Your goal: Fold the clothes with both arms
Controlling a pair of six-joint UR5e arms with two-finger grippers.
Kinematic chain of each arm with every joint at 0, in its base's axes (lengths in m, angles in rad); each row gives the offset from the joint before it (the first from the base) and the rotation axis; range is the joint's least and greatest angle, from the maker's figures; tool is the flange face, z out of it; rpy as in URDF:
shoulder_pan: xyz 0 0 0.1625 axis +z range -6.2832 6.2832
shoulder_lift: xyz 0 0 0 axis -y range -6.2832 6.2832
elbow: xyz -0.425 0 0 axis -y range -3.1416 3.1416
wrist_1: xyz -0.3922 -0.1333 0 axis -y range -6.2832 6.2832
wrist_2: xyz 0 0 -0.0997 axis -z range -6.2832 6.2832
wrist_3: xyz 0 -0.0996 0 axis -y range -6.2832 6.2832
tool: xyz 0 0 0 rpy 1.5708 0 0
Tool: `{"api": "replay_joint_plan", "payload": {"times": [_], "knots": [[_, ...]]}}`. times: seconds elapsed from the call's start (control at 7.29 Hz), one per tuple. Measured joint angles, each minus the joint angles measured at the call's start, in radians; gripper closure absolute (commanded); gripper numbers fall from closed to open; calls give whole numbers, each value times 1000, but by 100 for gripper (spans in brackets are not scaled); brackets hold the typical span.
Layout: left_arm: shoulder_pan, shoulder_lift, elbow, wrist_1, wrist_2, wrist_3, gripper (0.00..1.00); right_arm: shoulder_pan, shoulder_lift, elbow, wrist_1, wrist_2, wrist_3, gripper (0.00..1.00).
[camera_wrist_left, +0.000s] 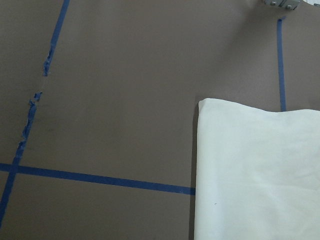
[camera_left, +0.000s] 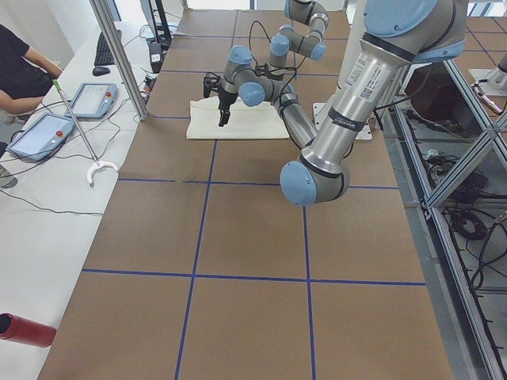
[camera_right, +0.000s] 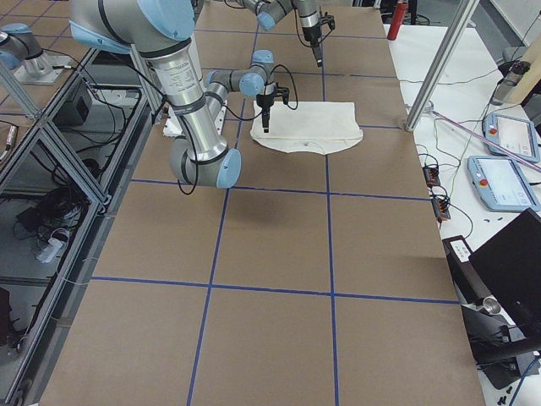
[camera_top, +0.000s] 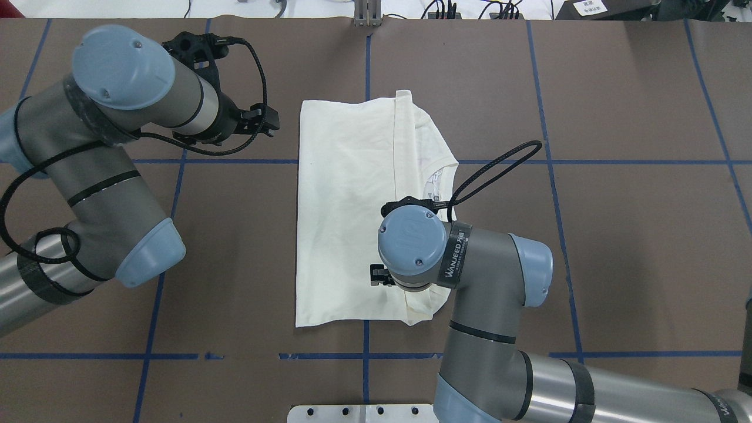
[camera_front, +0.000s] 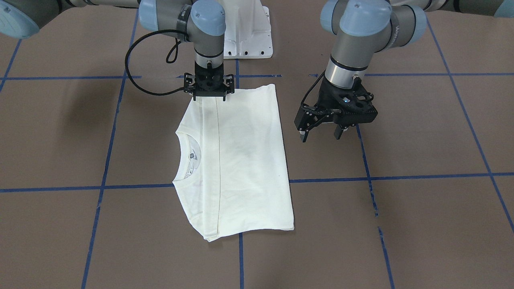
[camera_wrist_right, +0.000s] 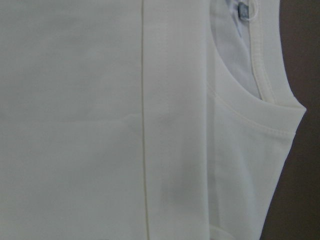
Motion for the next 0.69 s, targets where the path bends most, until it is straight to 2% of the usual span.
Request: {"api": "replay_joint_plan", "payload": {"times": [0.69], "knots": [[20, 2, 3, -5, -3, -7, 0, -9, 7, -38, -31, 30, -24, 0]]}}
